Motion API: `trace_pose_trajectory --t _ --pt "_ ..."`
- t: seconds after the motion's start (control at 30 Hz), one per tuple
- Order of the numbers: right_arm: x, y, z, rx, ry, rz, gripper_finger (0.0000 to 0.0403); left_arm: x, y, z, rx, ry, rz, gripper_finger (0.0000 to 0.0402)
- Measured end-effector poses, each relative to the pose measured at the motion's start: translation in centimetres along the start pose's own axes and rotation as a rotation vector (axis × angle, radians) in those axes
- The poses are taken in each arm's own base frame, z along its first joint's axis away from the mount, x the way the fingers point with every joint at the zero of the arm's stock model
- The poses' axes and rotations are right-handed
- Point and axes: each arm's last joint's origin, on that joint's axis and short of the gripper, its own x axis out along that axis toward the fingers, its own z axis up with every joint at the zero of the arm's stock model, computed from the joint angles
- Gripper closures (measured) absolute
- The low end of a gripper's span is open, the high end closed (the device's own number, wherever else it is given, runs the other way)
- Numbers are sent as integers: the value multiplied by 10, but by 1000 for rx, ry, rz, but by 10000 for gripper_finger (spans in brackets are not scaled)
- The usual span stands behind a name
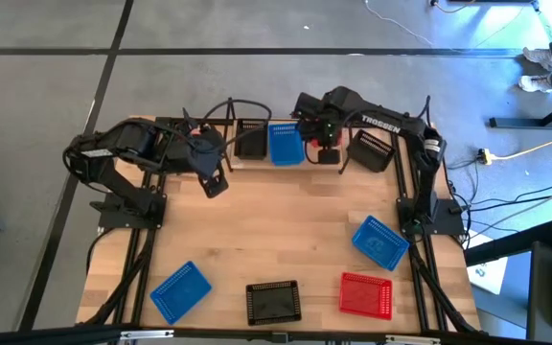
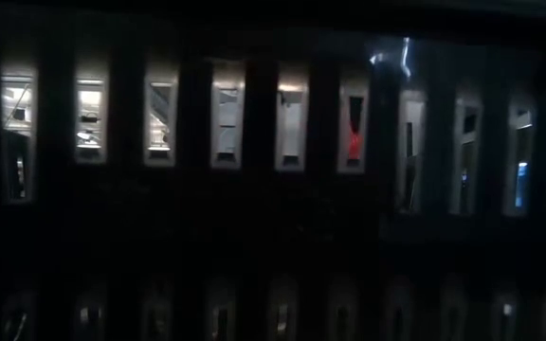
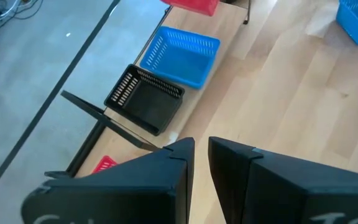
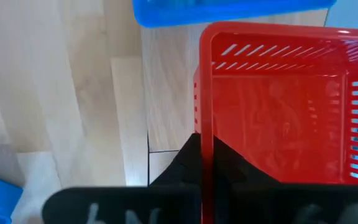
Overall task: Stack baskets on shelf by color
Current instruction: Put the middle red bin on the shelf
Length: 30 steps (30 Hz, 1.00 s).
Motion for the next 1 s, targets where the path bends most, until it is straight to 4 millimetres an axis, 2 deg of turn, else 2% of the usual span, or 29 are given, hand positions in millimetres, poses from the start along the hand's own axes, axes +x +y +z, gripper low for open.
trace_pose_trajectory --t 0.2,0.43,0.8,1.0 --pt "17 -9 -9 -31 27 61 403 2 3 2 -17 1 11 363" --pt "30 -12 -4 -75 -51 80 403 7 10 5 -72 3 36 363" --pt "48 -9 -5 -86 -36 89 402 9 13 6 -87 5 49 363" --pt "60 -6 -7 -92 -14 103 385 9 13 6 -86 5 49 363"
